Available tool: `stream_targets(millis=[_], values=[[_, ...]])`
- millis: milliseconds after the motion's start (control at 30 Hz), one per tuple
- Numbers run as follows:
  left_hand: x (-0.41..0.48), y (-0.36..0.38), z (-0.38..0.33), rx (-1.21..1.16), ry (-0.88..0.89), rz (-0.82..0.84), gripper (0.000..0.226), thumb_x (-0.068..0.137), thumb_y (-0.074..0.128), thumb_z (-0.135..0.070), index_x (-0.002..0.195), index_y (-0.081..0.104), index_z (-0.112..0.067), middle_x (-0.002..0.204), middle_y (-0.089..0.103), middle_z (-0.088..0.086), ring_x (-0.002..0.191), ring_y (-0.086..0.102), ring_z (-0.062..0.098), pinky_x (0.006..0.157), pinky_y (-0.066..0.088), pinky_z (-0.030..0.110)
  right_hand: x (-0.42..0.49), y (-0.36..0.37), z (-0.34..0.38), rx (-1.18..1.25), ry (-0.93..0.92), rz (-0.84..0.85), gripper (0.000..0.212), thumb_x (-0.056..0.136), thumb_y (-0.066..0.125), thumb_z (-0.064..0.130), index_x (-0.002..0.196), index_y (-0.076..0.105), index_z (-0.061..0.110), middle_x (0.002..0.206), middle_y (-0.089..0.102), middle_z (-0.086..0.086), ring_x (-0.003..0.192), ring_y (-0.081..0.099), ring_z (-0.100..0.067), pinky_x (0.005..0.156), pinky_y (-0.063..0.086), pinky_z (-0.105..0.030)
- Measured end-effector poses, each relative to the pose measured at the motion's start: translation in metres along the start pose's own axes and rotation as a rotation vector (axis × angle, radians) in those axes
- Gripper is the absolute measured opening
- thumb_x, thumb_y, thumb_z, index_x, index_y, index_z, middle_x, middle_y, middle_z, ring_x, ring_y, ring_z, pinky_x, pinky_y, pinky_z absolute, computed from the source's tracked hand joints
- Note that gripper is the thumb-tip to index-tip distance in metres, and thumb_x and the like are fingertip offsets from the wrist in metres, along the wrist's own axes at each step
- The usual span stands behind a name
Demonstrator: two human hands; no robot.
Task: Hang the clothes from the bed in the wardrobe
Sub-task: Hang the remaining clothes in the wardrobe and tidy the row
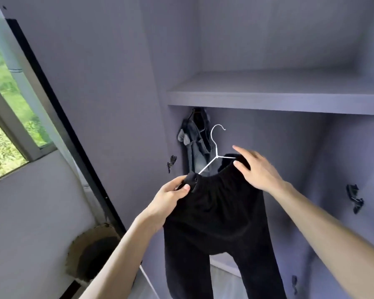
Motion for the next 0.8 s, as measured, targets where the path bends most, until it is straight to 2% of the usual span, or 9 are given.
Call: stream_targets(millis=[67, 200, 333, 467, 600, 633, 667, 733, 800], values=[[0.023, 0.003, -0.001, -0.002, 0.021, 0.006, 0.029, 0.102, 0.051, -0.012, 0.109, 0.073, -0.029, 0.103, 0.076, 0.000, 0.095, 0.073, 0.016, 0.084, 0.055, 0.028, 0.006, -0.011, 0.001, -0.031, 0.006, -0.042, 0.050, 0.102, 0.040, 0.051, 0.150, 0.025, 0.049, 0.150, 0.042, 0.005, 0.137, 0.040, -0.022, 0.108, 0.042, -0.045], [0.071, 0.015, 0.005, -0.018, 0.049, 0.000, 0.026, 0.103, 0.052, -0.014, 0.113, 0.071, -0.028, 0.106, 0.076, 0.001, 0.101, 0.072, 0.018, 0.095, 0.055, 0.035, 0.021, -0.037, -0.002, -0.116, 0.012, -0.131, 0.052, 0.102, 0.040, 0.050, 0.151, 0.026, 0.043, 0.155, 0.035, 0.009, 0.141, 0.035, -0.019, 0.109, 0.040, -0.043], [0.129, 0.036, 0.011, -0.005, 0.073, -0.025, 0.028, 0.103, 0.050, -0.013, 0.119, 0.068, -0.028, 0.108, 0.074, -0.011, 0.106, 0.068, 0.007, 0.093, 0.050, 0.020, 0.064, -0.068, -0.006, -0.195, 0.016, -0.266, 0.057, 0.101, 0.043, 0.047, 0.154, 0.027, 0.033, 0.159, 0.031, 0.006, 0.143, 0.031, -0.019, 0.111, 0.036, -0.042], [0.196, 0.062, 0.019, 0.056, 0.071, -0.066, 0.030, 0.103, 0.050, -0.016, 0.124, 0.066, -0.030, 0.112, 0.070, -0.018, 0.110, 0.063, 0.002, 0.103, 0.046, 0.024, 0.134, -0.090, -0.015, -0.346, -0.048, -0.400, 0.058, 0.100, 0.044, 0.045, 0.154, 0.029, 0.028, 0.162, 0.024, -0.005, 0.148, 0.020, -0.026, 0.118, 0.023, -0.044], [0.252, 0.083, 0.019, 0.090, 0.033, -0.119, 0.033, 0.103, 0.048, -0.017, 0.128, 0.061, -0.035, 0.113, 0.066, -0.019, 0.116, 0.059, 0.009, 0.097, 0.043, 0.023, 0.197, -0.086, -0.031, -0.561, -0.004, -0.305, 0.055, 0.102, 0.031, 0.051, 0.155, 0.018, 0.043, 0.166, 0.009, -0.005, 0.152, -0.001, -0.032, 0.122, 0.003, -0.053], [0.266, 0.086, 0.017, 0.101, 0.029, -0.137, 0.034, 0.103, 0.048, -0.018, 0.130, 0.060, -0.034, 0.116, 0.065, -0.017, 0.118, 0.058, 0.011, 0.098, 0.043, 0.024, 0.208, -0.078, -0.036, -0.609, 0.002, -0.310, 0.053, 0.102, 0.028, 0.052, 0.154, 0.018, 0.046, 0.166, 0.009, -0.003, 0.152, -0.001, -0.032, 0.121, 0.002, -0.055], [0.281, 0.089, 0.015, 0.106, 0.031, -0.157, 0.035, 0.103, 0.049, -0.020, 0.133, 0.058, -0.034, 0.120, 0.065, -0.014, 0.120, 0.058, 0.013, 0.101, 0.044, 0.027, 0.217, -0.070, -0.041, -0.648, -0.011, -0.358, 0.050, 0.103, 0.027, 0.052, 0.152, 0.025, 0.045, 0.165, 0.017, -0.003, 0.151, 0.007, -0.032, 0.119, 0.006, -0.058], [0.311, 0.096, 0.008, 0.075, 0.043, -0.209, 0.037, 0.103, 0.050, -0.021, 0.137, 0.055, -0.034, 0.128, 0.063, -0.010, 0.124, 0.056, 0.016, 0.107, 0.044, 0.034, 0.232, -0.054, -0.051, -0.695, -0.092, -0.568, 0.043, 0.102, 0.036, 0.050, 0.142, 0.047, 0.037, 0.153, 0.043, -0.003, 0.142, 0.033, -0.032, 0.112, 0.022, -0.057], [0.336, 0.104, 0.005, 0.030, 0.059, -0.276, 0.040, 0.103, 0.050, -0.021, 0.142, 0.051, -0.031, 0.132, 0.061, -0.007, 0.125, 0.055, 0.017, 0.107, 0.043, 0.032, 0.242, -0.047, -0.059, -0.723, -0.215, -0.800, 0.038, 0.101, 0.046, 0.047, 0.129, 0.062, 0.028, 0.138, 0.058, -0.004, 0.130, 0.050, -0.032, 0.102, 0.035, -0.052]])
Point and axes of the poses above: each hand's wrist, its own x-axis towards the middle knuckle, its own y-axis out of the palm, z = x × y, the point moved 1 cm from there along x, towards the middle knuckle
